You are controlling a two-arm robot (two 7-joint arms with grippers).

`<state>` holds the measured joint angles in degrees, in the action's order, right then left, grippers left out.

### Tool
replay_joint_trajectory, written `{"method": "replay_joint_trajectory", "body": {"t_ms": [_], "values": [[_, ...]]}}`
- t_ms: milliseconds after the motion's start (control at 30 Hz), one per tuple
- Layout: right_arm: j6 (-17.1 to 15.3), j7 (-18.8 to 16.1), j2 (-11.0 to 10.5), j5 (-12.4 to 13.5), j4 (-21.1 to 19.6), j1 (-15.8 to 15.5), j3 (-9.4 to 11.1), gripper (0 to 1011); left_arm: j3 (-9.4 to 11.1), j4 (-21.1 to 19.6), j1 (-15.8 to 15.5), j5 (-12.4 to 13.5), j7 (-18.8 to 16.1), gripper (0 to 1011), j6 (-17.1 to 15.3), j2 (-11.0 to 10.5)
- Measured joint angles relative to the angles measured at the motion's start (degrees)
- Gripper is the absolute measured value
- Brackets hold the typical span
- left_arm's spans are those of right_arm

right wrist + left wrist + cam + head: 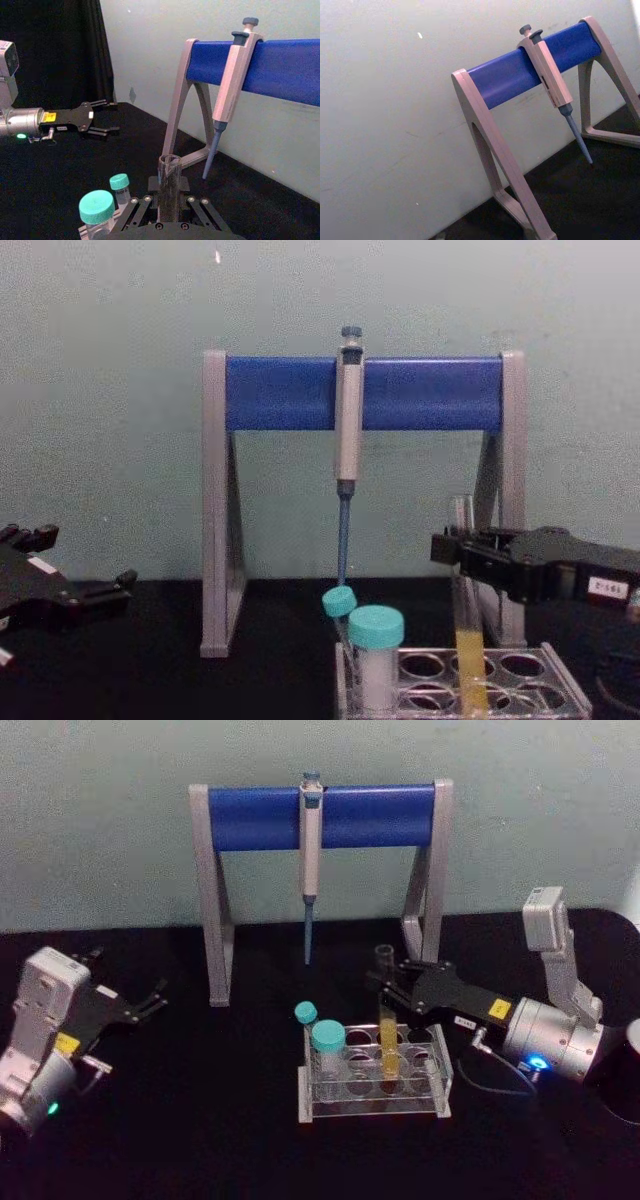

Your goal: Pick up the test tube from the test tube rack, shake it, then place it back into the test tube rack.

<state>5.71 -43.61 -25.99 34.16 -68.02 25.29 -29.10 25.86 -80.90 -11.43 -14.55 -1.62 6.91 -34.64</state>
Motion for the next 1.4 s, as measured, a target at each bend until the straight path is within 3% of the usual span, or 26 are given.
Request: {"method": "replay_joint_trajectory", "body": {"t_ms": [900, 1400], "values": [[-0.1, -0.1, 0.0, -0.1, 0.1, -0.1, 0.0, 250, 0.0, 0.0, 0.0, 0.0, 0.0, 1001, 0.0, 0.0], [-0.1, -0.1, 0.0, 0.0, 0.1, 0.0, 0.1, 753, 0.0, 0.0, 0.0, 0.0, 0.0, 1001, 0.0, 0.0]]}}
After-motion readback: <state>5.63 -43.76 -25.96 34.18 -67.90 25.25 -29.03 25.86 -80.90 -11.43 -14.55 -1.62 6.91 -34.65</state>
